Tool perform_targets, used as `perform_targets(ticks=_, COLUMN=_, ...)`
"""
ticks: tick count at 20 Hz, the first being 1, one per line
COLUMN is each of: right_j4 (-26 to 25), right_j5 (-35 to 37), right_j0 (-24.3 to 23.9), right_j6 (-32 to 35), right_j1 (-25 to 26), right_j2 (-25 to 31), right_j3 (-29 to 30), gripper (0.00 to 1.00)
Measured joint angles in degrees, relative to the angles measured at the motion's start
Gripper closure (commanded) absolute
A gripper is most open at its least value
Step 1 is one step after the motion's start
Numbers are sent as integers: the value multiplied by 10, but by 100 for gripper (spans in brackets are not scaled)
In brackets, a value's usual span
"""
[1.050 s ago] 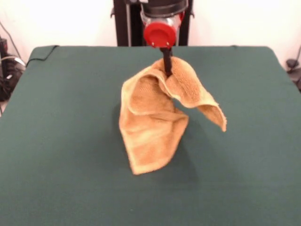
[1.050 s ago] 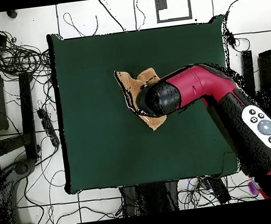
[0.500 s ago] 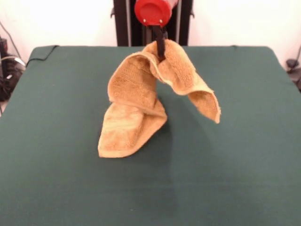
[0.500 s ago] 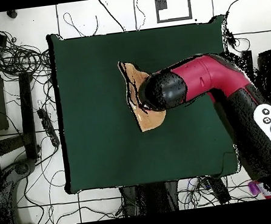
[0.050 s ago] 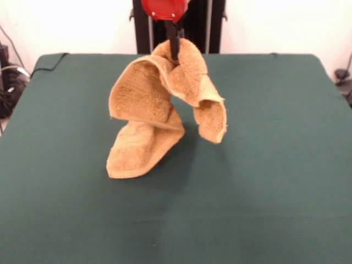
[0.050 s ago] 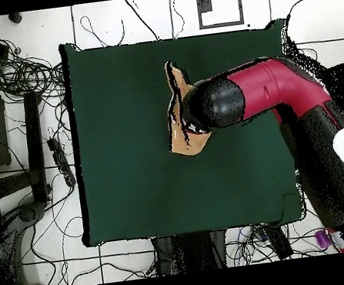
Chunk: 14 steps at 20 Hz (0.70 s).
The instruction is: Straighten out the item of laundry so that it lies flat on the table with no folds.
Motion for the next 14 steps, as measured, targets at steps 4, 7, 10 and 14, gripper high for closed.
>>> perform_targets(ticks=4, right_j4=0, right_j5=47, right_j0=5, right_j6=-1, right_j1=1, right_j2=0, right_j3=-34, gripper=100)
perform_targets(ticks=7, right_j4=-1, right_j5=88, right_j0=11, right_j6=-9, right_j1=3, right_j2=0, right_j3=-67, gripper=100)
perform_targets(ticks=10, right_j4=-3, right_j5=138, right_j0=20, right_j6=-37, right_j1=4, right_j2=0, right_j3=-113, gripper=100)
perform_targets(ticks=14, right_j4=-3, right_j5=175, right_j0=28, right_j6=-74, right_j1=4, right_j2=0, right_j3=-156, gripper=100)
